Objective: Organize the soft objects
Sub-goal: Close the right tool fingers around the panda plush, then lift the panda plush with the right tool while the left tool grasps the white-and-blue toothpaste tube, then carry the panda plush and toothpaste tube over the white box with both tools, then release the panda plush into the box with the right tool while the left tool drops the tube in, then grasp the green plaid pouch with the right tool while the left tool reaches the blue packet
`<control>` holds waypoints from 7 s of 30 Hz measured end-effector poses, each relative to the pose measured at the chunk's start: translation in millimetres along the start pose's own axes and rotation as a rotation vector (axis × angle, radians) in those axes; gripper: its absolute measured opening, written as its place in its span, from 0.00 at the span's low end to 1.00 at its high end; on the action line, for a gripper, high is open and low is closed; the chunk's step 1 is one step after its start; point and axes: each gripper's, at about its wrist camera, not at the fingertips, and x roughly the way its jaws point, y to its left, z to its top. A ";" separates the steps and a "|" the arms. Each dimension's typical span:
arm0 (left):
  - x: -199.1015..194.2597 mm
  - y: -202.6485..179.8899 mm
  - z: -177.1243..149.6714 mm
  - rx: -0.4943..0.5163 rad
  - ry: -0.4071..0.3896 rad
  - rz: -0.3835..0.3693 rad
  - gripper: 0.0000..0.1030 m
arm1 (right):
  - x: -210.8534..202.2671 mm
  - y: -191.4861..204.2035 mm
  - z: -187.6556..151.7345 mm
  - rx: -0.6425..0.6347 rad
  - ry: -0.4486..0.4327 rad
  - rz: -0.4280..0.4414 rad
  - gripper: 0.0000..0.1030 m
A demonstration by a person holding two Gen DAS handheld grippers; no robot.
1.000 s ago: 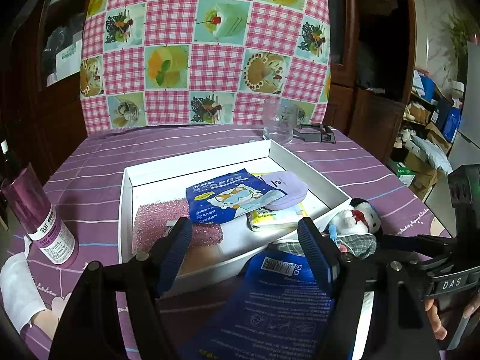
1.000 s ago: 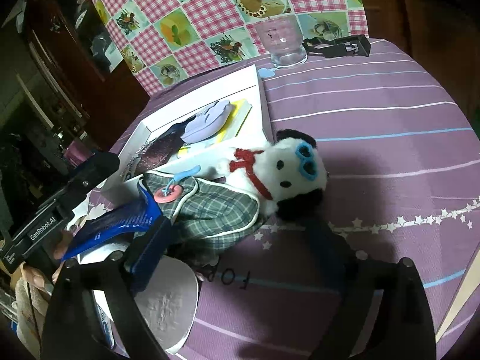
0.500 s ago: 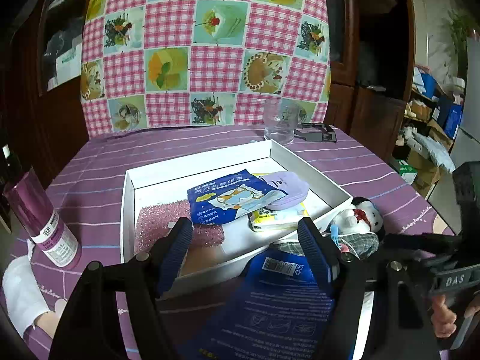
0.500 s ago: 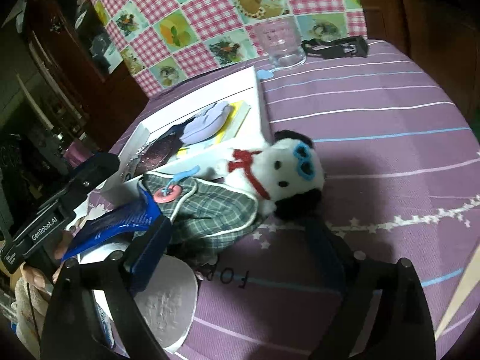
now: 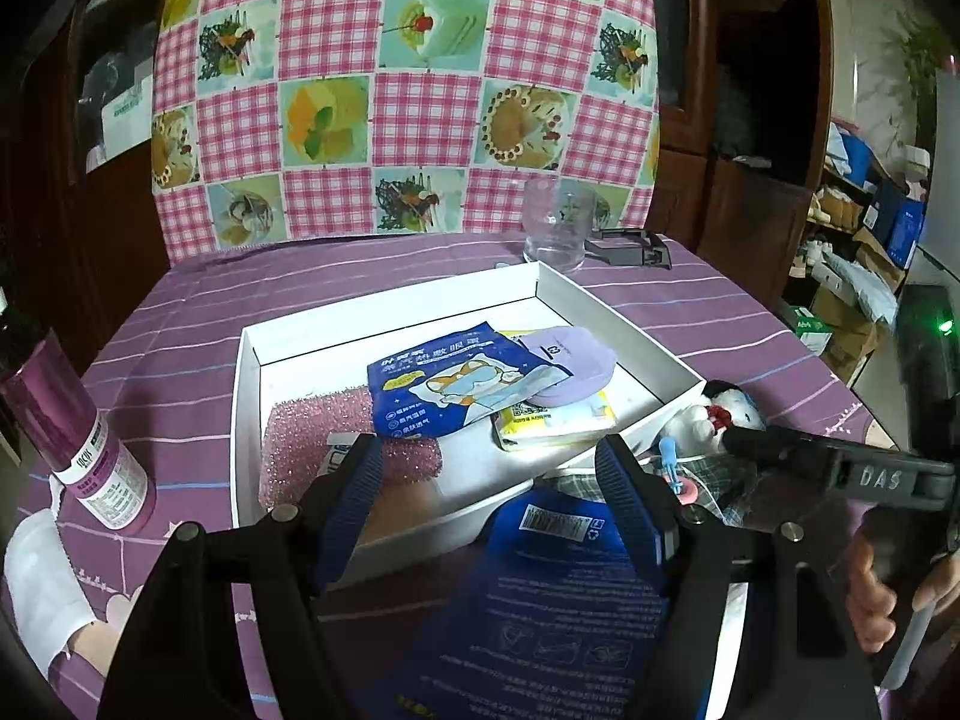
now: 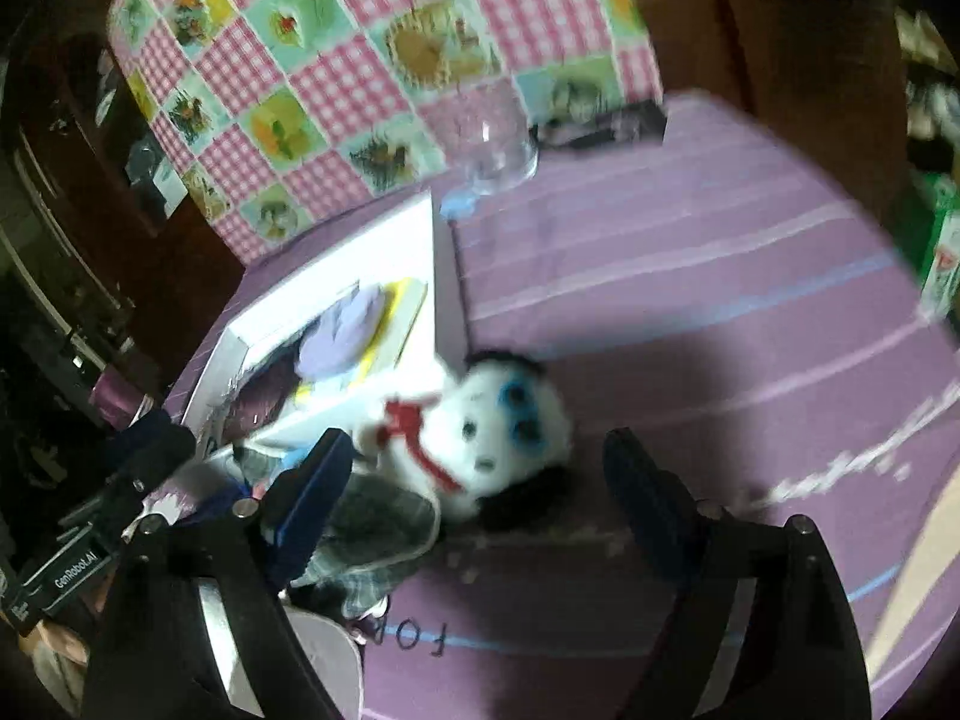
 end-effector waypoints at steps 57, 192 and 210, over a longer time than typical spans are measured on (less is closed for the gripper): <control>-95.0 -19.3 -16.4 -0.095 -0.054 0.027 0.76 | -112.4 45.8 -18.4 -0.082 -0.213 0.198 0.21; -10.8 57.0 -1.3 -0.253 -0.057 0.235 0.77 | 19.6 94.0 40.2 0.054 0.054 0.057 0.67; -24.8 56.0 -17.4 -0.258 -0.054 0.187 0.77 | 0.6 113.9 39.2 -0.102 0.069 0.052 0.69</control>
